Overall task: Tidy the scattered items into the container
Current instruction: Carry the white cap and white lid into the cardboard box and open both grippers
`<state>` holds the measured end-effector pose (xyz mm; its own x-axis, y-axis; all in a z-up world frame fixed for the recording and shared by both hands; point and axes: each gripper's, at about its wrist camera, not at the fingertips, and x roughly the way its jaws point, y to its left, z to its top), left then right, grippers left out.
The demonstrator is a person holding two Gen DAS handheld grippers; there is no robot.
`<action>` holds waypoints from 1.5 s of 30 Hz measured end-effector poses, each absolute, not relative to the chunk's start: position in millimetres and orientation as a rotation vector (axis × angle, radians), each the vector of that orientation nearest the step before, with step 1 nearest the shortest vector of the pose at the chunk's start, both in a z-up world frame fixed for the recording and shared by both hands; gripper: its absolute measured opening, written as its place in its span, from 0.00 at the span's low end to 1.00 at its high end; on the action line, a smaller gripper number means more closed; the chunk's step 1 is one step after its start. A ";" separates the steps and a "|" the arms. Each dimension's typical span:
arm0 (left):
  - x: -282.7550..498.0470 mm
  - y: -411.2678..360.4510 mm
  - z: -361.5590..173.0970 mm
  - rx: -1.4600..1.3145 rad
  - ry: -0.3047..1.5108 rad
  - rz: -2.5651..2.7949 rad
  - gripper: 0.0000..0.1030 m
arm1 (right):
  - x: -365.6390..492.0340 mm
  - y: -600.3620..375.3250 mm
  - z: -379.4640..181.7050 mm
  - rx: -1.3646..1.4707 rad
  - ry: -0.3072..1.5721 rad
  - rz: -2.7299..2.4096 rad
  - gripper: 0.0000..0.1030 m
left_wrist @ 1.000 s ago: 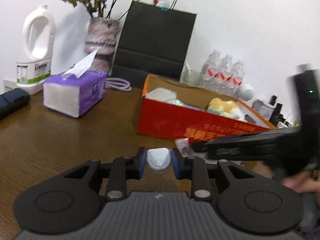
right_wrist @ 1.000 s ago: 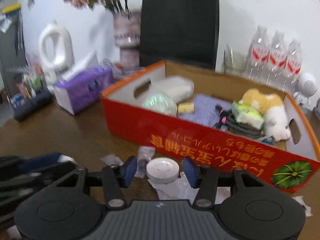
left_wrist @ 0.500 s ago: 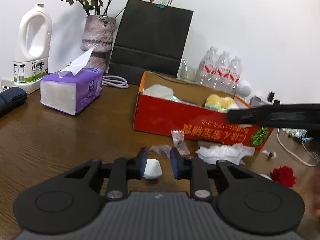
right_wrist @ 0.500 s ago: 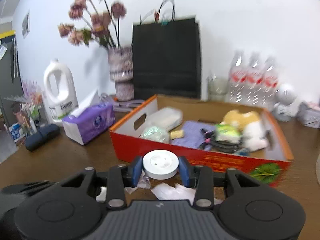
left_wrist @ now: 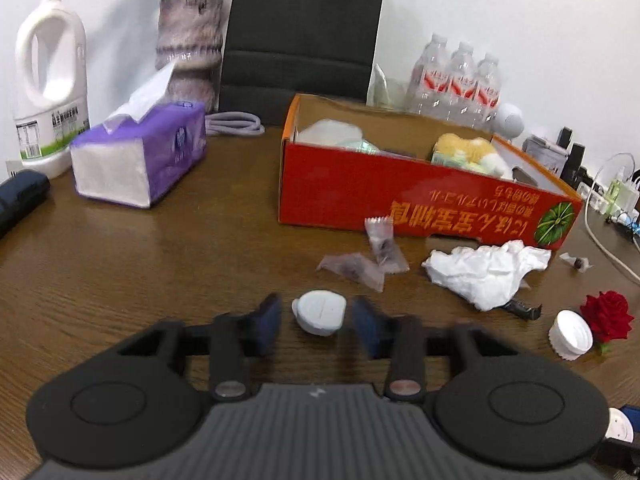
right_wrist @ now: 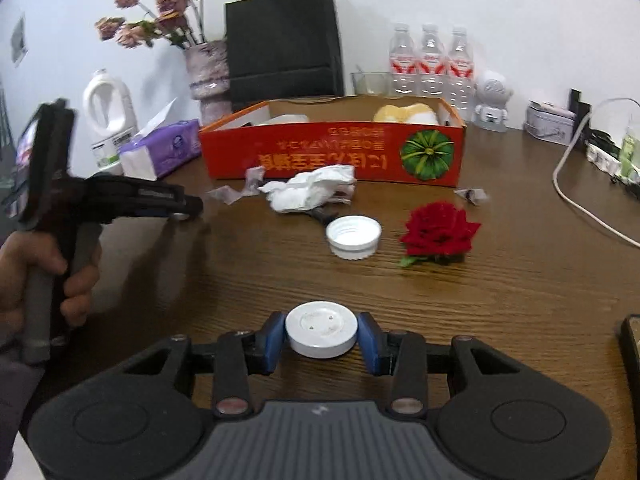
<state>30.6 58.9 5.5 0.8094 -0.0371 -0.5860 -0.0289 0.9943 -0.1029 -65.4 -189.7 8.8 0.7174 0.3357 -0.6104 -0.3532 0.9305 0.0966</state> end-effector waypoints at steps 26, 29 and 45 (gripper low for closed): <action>-155.7 -7.3 46.1 -0.002 0.415 -0.173 0.26 | -135.6 -196.6 43.9 -0.006 0.383 0.393 0.37; -161.9 -9.4 49.0 0.000 0.402 -0.176 0.26 | -145.5 -198.7 48.0 -0.019 0.352 0.400 0.37; 53.8 15.7 123.9 -0.071 0.425 -0.273 0.26 | 33.9 -200.3 133.3 0.055 0.395 0.487 0.37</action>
